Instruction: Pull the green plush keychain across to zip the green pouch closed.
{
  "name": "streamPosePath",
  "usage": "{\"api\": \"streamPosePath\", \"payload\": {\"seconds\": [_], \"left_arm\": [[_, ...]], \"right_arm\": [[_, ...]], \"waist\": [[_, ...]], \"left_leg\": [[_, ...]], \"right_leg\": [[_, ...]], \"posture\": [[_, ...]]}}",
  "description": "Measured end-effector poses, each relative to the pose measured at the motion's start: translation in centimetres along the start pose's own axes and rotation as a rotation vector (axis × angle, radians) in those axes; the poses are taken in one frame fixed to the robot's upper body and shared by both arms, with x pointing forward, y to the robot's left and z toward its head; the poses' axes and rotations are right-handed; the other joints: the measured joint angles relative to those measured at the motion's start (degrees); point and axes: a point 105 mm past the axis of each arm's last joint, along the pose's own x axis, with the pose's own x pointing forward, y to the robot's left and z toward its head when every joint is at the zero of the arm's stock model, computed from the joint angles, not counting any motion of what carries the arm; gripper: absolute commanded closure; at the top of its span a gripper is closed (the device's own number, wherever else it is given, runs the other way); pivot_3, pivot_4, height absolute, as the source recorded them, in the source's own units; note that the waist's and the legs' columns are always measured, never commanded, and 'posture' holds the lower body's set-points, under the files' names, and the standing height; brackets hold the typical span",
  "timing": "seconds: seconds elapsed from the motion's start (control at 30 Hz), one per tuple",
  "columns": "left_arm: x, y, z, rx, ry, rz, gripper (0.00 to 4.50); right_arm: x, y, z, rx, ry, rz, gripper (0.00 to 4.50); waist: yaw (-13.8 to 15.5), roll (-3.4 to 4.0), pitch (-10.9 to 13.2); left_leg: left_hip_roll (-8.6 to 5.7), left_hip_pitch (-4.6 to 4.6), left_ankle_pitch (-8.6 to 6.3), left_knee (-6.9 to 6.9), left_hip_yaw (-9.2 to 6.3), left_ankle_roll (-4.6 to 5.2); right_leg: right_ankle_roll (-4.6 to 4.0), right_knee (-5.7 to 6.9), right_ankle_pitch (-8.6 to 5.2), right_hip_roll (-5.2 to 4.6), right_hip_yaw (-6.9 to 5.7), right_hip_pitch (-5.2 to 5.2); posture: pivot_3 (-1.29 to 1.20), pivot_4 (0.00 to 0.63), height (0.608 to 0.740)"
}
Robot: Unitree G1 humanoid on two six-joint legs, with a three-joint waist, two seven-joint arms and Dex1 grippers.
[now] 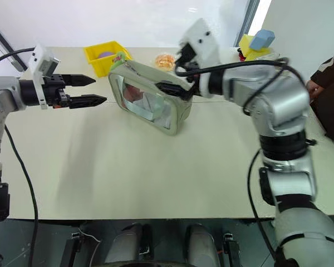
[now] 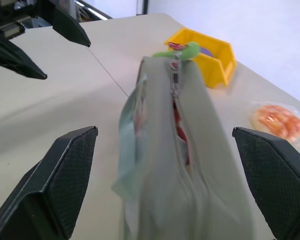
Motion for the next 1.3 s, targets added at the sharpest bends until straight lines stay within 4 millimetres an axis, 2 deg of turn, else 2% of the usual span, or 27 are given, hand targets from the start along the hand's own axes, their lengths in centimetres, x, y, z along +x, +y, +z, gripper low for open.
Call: {"api": "streamPosePath", "payload": {"seconds": [0.07, 0.13, 0.23, 0.27, 0.37, 0.57, 0.6, 0.7, 0.8, 0.93, 1.03, 1.3], "left_arm": [[0.2, -0.2, -0.1, 0.000, -0.003, 0.010, 0.03], [0.4, -0.6, -0.5, -0.009, 0.000, 0.000, 0.03], [0.3, -1.0, -0.7, -0.025, -0.003, 0.001, 0.03], [0.2, -1.0, -0.5, -0.025, -0.009, 0.005, 0.01], [0.0, -1.2, -0.1, -0.005, -0.019, 0.016, 0.00], [-0.1, -1.4, -0.5, -0.017, -0.015, 0.034, 0.00], [-0.2, -1.3, -0.4, -0.016, -0.019, 0.040, 0.00], [-0.7, -1.1, -0.2, -0.007, -0.021, 0.060, 0.00], [-1.3, -0.8, -0.2, -0.004, -0.014, 0.081, 0.00], [-2.1, -0.4, -0.3, -0.006, -0.015, 0.104, 0.00], [-2.1, -0.4, -0.4, -0.012, -0.016, 0.106, 0.00], [-2.0, -0.6, -0.5, -0.021, -0.023, 0.100, 0.00]], "right_arm": [[2.1, 0.3, -1.0, 0.014, 0.028, -0.003, 0.00], [3.2, 0.3, -2.3, 0.018, 0.072, -0.003, 0.00], [3.8, 0.0, -3.5, 0.002, 0.114, -0.011, 0.00], [3.9, -0.1, -3.5, -0.011, 0.116, -0.009, 0.25], [4.2, 0.4, -3.5, -0.049, 0.125, 0.026, 1.23], [4.4, 0.4, -3.6, -0.171, 0.128, 0.075, 4.23], [4.3, 0.4, -3.7, -0.205, 0.128, 0.086, 4.38], [3.9, 0.3, -3.6, -0.337, 0.110, 0.143, 4.38], [2.8, -0.8, -3.5, -0.462, 0.085, 0.192, 4.38], [1.0, -1.5, -3.5, -0.531, 0.034, 0.292, 4.38], [0.1, -1.6, -4.1, -0.598, 0.038, 0.359, 4.38], [0.2, 0.1, -5.2, -0.603, -0.018, 0.413, 4.38]], "waist": [[0.0, 0.00, 0.0], [0.0, 0.00, 0.0], [-0.2, 0.00, 0.0], [-0.3, 0.00, 0.0], [-0.4, 0.00, 0.0], [-0.5, 0.00, 0.0], [-0.4, 0.00, 0.0], [-0.4, 0.00, 0.0], [-0.2, 0.00, 0.0], [-0.3, 0.00, 0.0], [-0.3, 0.01, 0.0], [-0.7, 0.01, 0.0]], "left_leg": [[-0.02, -0.02, 0.00, -0.01, 0.00, 0.00], [-0.02, -0.08, 0.00, -0.02, -0.01, 0.00], [-0.01, -0.13, 0.00, 0.01, -0.02, 0.00], [-0.01, -0.13, 0.01, 0.01, -0.02, -0.01], [-0.01, -0.09, 0.01, -0.01, -0.03, -0.02], [0.00, -0.08, 0.02, -0.01, -0.02, -0.02], [-0.01, -0.08, 0.01, -0.02, -0.02, -0.02], [-0.01, -0.09, 0.01, -0.04, -0.01, -0.02], [-0.01, -0.09, 0.01, -0.03, 0.00, -0.02], [-0.01, -0.09, 0.02, -0.03, 0.00, -0.02], [-0.01, -0.09, 0.01, -0.02, 0.00, -0.02], [0.03, 0.04, 0.04, -0.03, 0.02, -0.06]], "right_leg": [[0.00, -0.01, 0.00, 0.00, 0.00, -0.01], [0.00, -0.02, 0.00, 0.00, 0.00, -0.05], [0.00, 0.00, 0.00, 0.00, 0.00, -0.10], [0.00, 0.02, 0.00, 0.00, -0.01, -0.10], [0.00, 0.03, 0.00, 0.00, 0.00, -0.09], [0.00, 0.03, 0.00, 0.01, 0.00, -0.09], [0.00, 0.03, 0.00, 0.01, 0.00, -0.09], [0.00, -0.01, 0.00, 0.01, 0.00, -0.09], [0.00, -0.04, 0.00, 0.00, 0.00, -0.08], [0.00, -0.04, 0.00, 0.01, 0.00, -0.08], [0.00, -0.04, 0.00, 0.01, 0.00, -0.07], [0.00, 0.02, 0.00, 0.02, 0.00, -0.03]], "posture": [[0.00, 0.150, 0.739], [0.00, 0.150, 0.739], [0.00, 0.150, 0.739], [0.00, 0.150, 0.739], [0.00, 0.150, 0.739], [0.00, 0.150, 0.739], [0.00, 0.150, 0.739], [0.00, 0.150, 0.739], [0.00, 0.150, 0.739], [0.00, 0.150, 0.739], [0.00, 0.150, 0.739], [0.00, 0.150, 0.739]]}}
